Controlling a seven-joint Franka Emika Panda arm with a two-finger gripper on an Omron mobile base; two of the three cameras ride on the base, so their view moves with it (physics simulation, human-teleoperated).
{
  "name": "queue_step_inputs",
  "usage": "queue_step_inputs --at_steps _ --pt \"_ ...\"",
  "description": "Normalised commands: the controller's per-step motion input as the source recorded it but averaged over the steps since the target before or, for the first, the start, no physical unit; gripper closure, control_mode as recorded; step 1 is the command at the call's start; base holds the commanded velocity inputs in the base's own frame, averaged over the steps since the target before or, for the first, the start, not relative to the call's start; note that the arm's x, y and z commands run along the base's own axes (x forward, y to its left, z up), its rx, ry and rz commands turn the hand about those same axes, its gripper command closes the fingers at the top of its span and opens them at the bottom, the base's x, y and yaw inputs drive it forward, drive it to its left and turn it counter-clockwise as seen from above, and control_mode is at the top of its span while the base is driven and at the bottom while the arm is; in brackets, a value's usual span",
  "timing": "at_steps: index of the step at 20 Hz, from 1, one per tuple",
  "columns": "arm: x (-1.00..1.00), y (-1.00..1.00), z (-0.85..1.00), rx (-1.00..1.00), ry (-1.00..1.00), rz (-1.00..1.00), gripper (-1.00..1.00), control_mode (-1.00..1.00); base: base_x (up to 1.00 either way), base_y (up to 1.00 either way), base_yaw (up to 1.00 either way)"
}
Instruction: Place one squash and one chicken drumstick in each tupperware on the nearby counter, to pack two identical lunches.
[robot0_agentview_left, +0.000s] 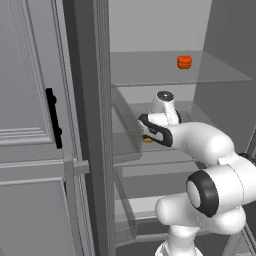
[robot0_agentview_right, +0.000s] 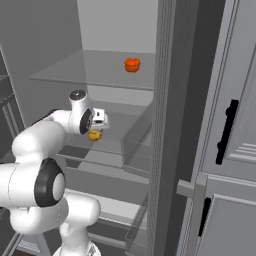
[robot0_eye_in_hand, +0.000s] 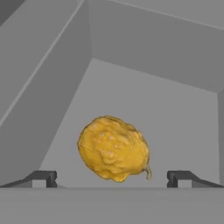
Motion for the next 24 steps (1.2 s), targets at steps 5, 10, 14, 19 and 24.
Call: queue_step_inputs --at_steps 5,10,14,19,24 --pt "0.17 0.07 -0.26 -0.05 0.00 0.00 -1.00 -1.00 0.00 0.00 0.00" --pt "0.00 0.00 -0.04 -0.02 0.00 0.01 -1.00 -1.00 0.00 0.00 0.00" --pt "-0.01 0.00 -0.04 -0.02 0.00 0.04 -1.00 -1.00 0.00 0.00 0.00" --pt "0.10 0.00 -0.01 -0.01 0.00 0.08 -1.00 -1.00 0.00 0.00 0.00" --pt "0.01 -0.04 -0.19 0.00 0.00 0.09 -1.00 -1.00 0.00 0.00 0.00"
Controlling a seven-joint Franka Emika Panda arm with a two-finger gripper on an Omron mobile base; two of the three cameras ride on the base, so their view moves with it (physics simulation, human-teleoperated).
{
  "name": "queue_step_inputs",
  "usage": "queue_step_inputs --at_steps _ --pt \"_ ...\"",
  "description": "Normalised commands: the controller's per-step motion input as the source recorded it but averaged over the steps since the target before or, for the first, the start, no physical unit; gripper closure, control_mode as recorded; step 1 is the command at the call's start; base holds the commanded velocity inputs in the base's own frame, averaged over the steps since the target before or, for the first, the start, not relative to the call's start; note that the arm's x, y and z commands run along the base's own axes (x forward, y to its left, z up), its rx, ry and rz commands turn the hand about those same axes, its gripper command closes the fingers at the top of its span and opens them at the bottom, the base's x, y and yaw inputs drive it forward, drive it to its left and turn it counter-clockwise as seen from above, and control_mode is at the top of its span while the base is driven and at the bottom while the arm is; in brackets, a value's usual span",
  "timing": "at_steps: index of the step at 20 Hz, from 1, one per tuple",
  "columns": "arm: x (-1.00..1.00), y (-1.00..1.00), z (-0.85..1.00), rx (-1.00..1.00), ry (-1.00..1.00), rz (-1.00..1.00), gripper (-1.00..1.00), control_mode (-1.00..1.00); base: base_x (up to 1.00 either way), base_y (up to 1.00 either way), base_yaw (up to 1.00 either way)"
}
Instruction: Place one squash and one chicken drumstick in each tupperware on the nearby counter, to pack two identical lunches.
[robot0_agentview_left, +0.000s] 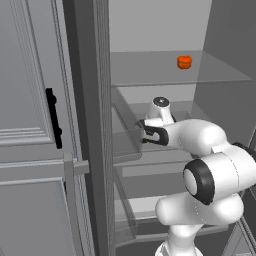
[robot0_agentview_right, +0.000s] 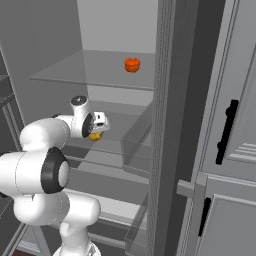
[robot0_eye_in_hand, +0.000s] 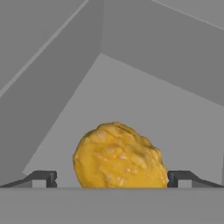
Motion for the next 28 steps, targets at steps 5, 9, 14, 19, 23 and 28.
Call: queue_step_inputs --at_steps 5,9,14,19,23,28 --pt "0.05 0.00 -0.29 0.00 0.00 0.09 -1.00 -1.00 0.00 0.00 0.00" --pt "0.11 0.00 -0.09 0.00 -0.02 0.07 -1.00 -1.00 0.00 0.00 0.00" --pt "0.00 0.00 -0.32 0.00 0.00 0.07 -1.00 -1.00 0.00 0.00 0.00" --pt "0.00 0.00 -0.19 0.00 -0.01 0.07 -1.00 -1.00 0.00 0.00 0.00" --pt "0.00 0.00 -0.04 0.00 0.00 0.04 1.00 -1.00 0.00 0.00 0.00" --pt "0.00 0.00 -0.01 0.00 0.00 0.01 1.00 -1.00 0.00 0.00 0.00"
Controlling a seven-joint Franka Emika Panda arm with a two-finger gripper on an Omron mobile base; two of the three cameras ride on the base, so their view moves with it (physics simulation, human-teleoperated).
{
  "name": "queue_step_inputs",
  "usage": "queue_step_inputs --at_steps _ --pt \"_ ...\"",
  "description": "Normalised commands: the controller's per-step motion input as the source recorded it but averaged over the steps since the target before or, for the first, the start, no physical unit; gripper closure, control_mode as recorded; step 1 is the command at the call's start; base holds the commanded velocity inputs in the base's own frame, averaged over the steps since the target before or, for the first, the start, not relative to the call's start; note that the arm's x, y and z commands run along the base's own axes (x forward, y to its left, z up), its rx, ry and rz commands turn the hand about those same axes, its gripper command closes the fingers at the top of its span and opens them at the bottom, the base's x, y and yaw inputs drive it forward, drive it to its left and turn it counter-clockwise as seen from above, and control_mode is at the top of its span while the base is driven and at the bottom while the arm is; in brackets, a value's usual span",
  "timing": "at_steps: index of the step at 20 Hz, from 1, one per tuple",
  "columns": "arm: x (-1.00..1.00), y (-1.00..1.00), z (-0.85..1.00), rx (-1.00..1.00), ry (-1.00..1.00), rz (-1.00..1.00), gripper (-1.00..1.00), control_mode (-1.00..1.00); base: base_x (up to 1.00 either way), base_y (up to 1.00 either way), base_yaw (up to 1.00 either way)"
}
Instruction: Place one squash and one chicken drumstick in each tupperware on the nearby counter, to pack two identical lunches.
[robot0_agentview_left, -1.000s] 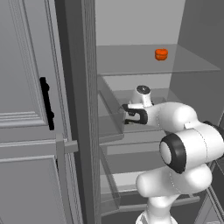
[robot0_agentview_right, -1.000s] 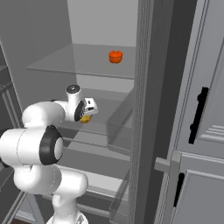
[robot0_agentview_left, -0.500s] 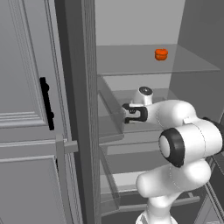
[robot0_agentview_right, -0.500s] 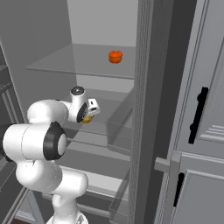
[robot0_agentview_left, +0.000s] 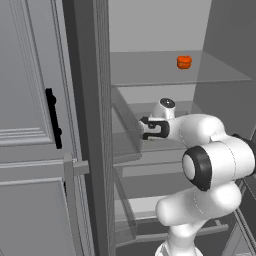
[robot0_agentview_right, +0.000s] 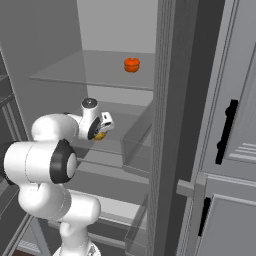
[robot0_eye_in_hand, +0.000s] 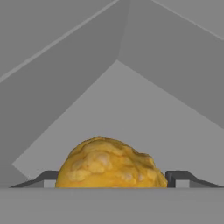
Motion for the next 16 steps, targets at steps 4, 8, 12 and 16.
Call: queue_step_inputs --at_steps 4,8,12,16 --pt "-0.34 0.00 0.01 0.00 -0.04 0.00 1.00 -1.00 0.00 0.00 0.00" --pt "-0.99 0.00 0.25 0.00 -0.14 -0.06 1.00 -1.00 0.00 0.00 0.00" --pt "-1.00 0.00 0.40 0.00 -0.13 -0.12 1.00 -1.00 0.00 0.00 0.00" --pt "-1.00 0.00 0.78 0.00 -0.04 -0.23 1.00 -1.00 0.00 0.00 0.00"
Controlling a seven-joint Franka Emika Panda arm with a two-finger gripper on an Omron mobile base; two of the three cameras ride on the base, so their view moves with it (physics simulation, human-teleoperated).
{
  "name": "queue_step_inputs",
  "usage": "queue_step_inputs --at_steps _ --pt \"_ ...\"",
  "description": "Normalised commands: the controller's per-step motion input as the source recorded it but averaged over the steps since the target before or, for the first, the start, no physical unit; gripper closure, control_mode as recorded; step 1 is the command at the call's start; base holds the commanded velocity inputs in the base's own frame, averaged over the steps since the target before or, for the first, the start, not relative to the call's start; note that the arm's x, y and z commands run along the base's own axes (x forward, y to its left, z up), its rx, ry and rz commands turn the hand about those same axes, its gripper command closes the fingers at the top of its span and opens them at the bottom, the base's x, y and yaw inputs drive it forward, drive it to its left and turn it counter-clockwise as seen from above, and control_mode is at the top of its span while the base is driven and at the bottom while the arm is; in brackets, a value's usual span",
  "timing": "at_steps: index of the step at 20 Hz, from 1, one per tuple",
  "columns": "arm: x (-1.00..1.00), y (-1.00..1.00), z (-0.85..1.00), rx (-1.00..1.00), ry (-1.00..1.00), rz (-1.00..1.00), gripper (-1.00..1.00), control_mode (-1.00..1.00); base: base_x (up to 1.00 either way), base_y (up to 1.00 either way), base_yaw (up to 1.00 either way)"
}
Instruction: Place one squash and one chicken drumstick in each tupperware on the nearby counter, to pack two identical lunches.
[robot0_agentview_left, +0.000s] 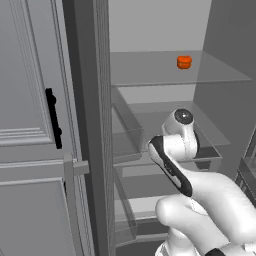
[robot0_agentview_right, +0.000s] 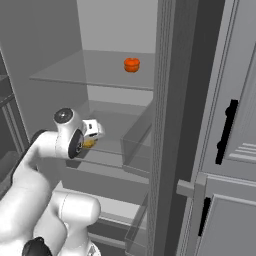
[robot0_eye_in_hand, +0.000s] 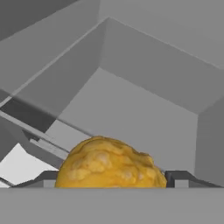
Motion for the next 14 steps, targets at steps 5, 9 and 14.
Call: queue_step_inputs --at_steps 5,9,14 --pt "-0.93 0.00 0.97 0.05 -0.01 -0.28 1.00 -1.00 0.00 0.00 0.00" --pt "-0.72 -0.03 0.96 0.10 0.00 -0.21 1.00 -1.00 0.00 0.00 0.00" --pt "-0.49 -0.11 0.34 0.19 0.00 -0.08 1.00 -1.00 0.00 0.00 0.00"
